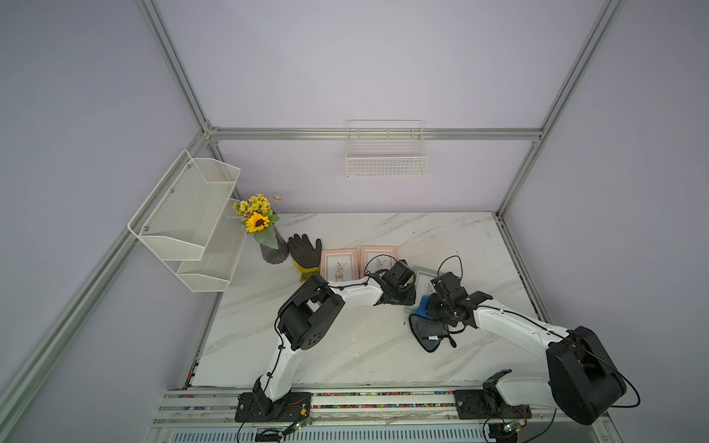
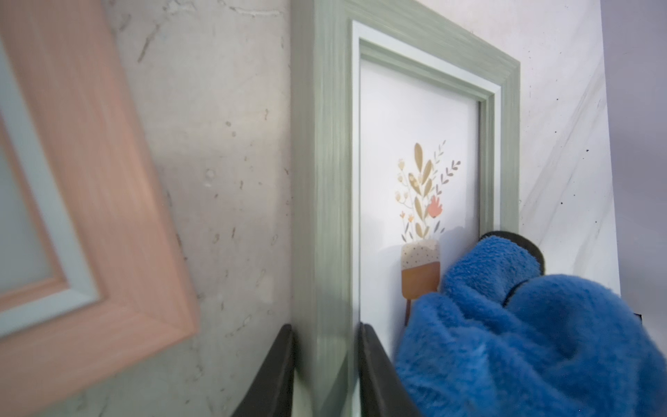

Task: Wipe the picture frame with a cloth
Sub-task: Wipe the dirt from the picture frame.

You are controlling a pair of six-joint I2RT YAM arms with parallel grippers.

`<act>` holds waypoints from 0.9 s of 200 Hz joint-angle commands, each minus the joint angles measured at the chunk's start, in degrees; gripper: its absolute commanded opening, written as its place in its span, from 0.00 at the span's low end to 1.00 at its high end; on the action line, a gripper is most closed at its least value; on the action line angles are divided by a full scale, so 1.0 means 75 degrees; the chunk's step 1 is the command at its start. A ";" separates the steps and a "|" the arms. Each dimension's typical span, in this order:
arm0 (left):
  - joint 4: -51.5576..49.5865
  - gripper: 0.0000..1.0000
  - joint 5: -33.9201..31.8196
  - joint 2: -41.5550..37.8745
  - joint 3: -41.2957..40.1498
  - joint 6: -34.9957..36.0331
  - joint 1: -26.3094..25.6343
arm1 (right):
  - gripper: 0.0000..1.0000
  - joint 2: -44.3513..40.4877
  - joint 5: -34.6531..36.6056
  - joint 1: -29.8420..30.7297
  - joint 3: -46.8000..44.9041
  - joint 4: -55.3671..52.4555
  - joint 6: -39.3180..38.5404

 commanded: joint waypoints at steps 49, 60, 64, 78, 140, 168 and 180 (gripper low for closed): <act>-0.0936 0.28 -0.0472 0.0104 -0.0323 -0.0229 0.0173 | 0.03 0.0499 0.0599 0.0502 0.0306 -0.0957 0.0069; -0.0932 0.28 -0.0460 0.0082 -0.0321 -0.0223 0.0168 | 0.03 0.0811 0.0352 0.0861 0.0664 -0.0808 0.0135; -0.0934 0.28 -0.0460 0.0082 -0.0321 -0.0234 0.0169 | 0.03 0.0887 0.0179 0.0954 0.0760 -0.0669 0.0140; -0.0926 0.28 -0.0473 0.0072 -0.0320 -0.0247 0.0179 | 0.03 0.0973 -0.0397 0.0985 0.0755 -0.0170 0.0144; -0.0936 0.28 -0.0488 0.0072 -0.0331 -0.0223 0.0177 | 0.03 -0.0157 0.0720 -0.0836 -0.0159 -0.1023 -0.0425; -0.0936 0.28 -0.0394 0.0150 -0.0250 -0.0212 0.0178 | 0.03 -0.0070 0.0509 -0.0977 0.0073 -0.0757 -0.0691; -0.0957 0.28 -0.0346 0.0200 -0.0179 -0.0189 0.0172 | 0.03 0.0256 0.0177 -0.0969 0.0267 -0.0390 -0.0834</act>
